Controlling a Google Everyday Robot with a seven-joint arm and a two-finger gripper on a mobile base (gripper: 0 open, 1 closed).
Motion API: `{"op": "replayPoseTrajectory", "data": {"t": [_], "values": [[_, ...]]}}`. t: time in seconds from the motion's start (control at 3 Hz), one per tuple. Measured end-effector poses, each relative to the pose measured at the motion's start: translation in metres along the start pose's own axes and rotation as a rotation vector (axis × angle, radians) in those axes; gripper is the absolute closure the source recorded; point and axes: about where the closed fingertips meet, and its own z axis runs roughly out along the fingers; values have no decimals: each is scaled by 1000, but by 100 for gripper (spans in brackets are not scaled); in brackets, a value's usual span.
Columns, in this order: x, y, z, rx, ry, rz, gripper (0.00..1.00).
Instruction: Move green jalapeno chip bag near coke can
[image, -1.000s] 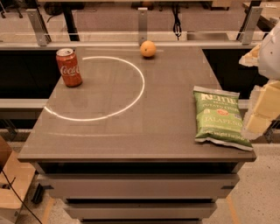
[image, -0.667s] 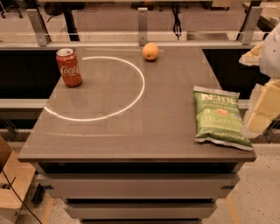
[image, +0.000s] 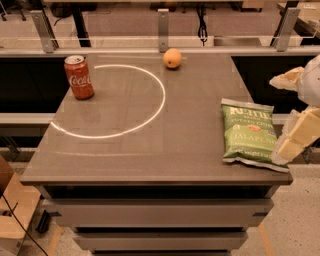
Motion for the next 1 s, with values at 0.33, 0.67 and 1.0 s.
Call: {"op": "replayPoseTrajectory", "data": {"t": [0.33, 0.67, 1.0], "values": [[10, -11, 28, 6, -38, 12, 0], [22, -24, 57, 5, -19, 22, 0], [39, -31, 87, -18, 34, 41, 0]]}}
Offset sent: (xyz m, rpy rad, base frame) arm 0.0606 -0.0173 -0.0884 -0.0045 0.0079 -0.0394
